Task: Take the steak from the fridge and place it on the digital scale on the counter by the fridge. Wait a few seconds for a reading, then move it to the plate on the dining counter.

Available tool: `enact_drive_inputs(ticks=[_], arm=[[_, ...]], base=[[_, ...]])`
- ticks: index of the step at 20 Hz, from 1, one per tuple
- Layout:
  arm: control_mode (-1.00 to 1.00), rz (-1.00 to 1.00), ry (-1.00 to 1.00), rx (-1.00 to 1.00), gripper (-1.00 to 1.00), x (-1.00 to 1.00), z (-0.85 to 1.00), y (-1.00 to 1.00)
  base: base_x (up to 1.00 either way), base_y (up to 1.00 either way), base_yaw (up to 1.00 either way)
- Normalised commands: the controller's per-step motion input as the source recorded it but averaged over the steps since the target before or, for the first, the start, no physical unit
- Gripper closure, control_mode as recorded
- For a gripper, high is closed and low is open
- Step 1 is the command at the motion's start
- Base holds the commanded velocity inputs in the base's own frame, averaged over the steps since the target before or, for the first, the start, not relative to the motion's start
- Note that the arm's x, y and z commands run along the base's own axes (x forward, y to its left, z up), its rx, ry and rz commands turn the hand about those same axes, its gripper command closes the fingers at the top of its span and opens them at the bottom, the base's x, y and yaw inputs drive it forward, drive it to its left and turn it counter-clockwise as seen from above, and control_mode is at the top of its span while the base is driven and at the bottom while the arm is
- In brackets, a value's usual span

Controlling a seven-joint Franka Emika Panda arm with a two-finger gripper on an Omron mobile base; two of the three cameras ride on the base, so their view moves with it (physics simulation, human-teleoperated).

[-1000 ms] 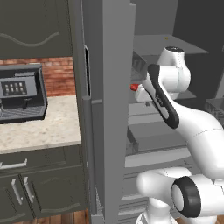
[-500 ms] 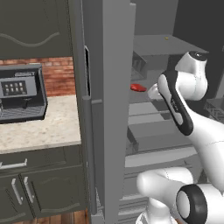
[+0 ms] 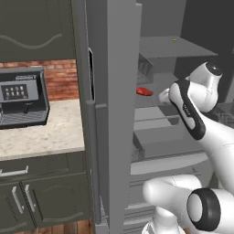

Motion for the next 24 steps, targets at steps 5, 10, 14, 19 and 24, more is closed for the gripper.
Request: enact_drive_inputs(ticks=[5,10,14,19,24], arm=[[-1.00,0.00,0.00,0.06,-1.00,0.69,0.00,-0.06],[-1.00,0.00,0.00,0.06,-1.00,0.65,0.00,0.00],[-1.00,0.00,0.00,0.02,-1.00,0.55,0.00,0.00],[-1.00,0.00,-0.06,0.00,-1.00,0.44,-0.02,0.00],[-1.00,0.09,-0.05,0.00,-1.00,0.32,-0.20,0.01]], base=[[0.00,0.00,0.00],[0.00,0.00,0.00],[0.00,0.00,0.00],[0.00,0.00,0.00],[0.00,0.00,0.00]])
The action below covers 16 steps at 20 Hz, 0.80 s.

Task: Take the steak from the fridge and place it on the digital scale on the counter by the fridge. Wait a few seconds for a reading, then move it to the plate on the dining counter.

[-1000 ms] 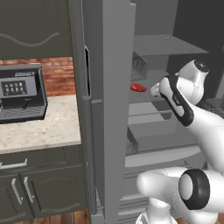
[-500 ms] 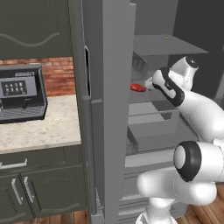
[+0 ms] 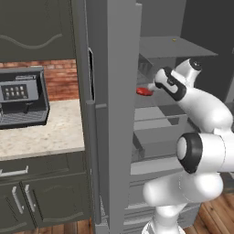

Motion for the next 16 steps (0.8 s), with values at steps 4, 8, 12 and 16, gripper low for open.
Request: enact_drive_inputs(ticks=[4,8,12,16], arm=[[-1.00,0.20,-0.10,0.00,-1.00,0.19,-0.32,0.08],[-1.00,0.14,-0.11,-0.02,-1.00,0.34,-0.20,0.01],[-1.00,0.09,-0.11,-0.04,-1.00,0.38,-0.17,0.00],[-1.00,0.04,-0.09,-0.06,-1.00,0.40,-0.16,0.00]], base=[[0.00,0.00,0.00],[0.00,0.00,0.00],[0.00,0.00,0.00],[0.00,0.00,0.00]])
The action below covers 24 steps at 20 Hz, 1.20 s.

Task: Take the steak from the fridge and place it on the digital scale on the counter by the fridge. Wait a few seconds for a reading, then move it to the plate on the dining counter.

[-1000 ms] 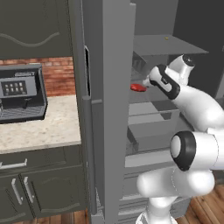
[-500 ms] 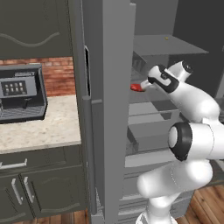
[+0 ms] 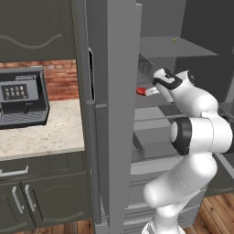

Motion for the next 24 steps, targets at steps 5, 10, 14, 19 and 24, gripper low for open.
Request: enact_drive_inputs(ticks=[5,10,14,19,24], arm=[[-1.00,0.01,-0.06,-0.06,-1.00,0.40,-0.15,0.00],[-1.00,0.00,0.00,-0.05,-1.00,0.37,-0.09,0.00],[-1.00,0.00,0.00,-0.02,-1.00,0.39,-0.05,-0.01],[-1.00,0.03,-0.03,0.00,-1.00,0.38,-0.06,0.00],[-1.00,0.05,0.00,0.00,-1.00,0.41,-0.16,-0.01]], base=[[0.00,0.00,0.00],[0.00,0.00,0.00],[0.00,0.00,0.00],[0.00,0.00,0.00],[0.00,0.00,0.00]])
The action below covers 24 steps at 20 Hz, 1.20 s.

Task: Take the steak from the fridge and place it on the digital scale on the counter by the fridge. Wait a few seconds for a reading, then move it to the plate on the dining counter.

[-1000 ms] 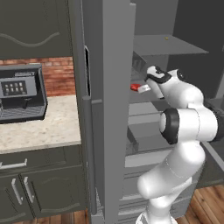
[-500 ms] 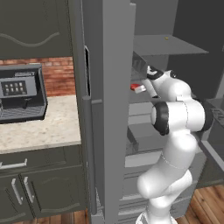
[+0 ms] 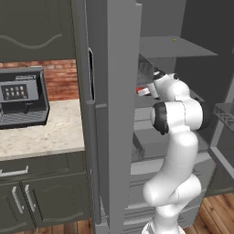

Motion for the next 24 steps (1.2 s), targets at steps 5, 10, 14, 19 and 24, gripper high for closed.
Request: enact_drive_inputs(ticks=[5,10,14,19,24], arm=[[-1.00,0.04,0.00,0.00,-1.00,0.31,-0.22,-0.05],[-1.00,0.03,-0.02,-0.02,-1.00,0.15,-0.17,-0.07],[-1.00,0.00,-0.12,-0.08,-1.00,0.00,-0.07,-0.11],[-1.00,0.00,-0.16,-0.13,-1.00,0.00,-0.02,-0.17],[-1.00,0.00,-0.14,-0.12,-1.00,0.00,-0.04,-0.09]], base=[[0.00,0.00,0.00],[0.00,0.00,0.00],[0.00,0.00,0.00],[0.00,0.00,0.00],[0.00,0.00,0.00]])
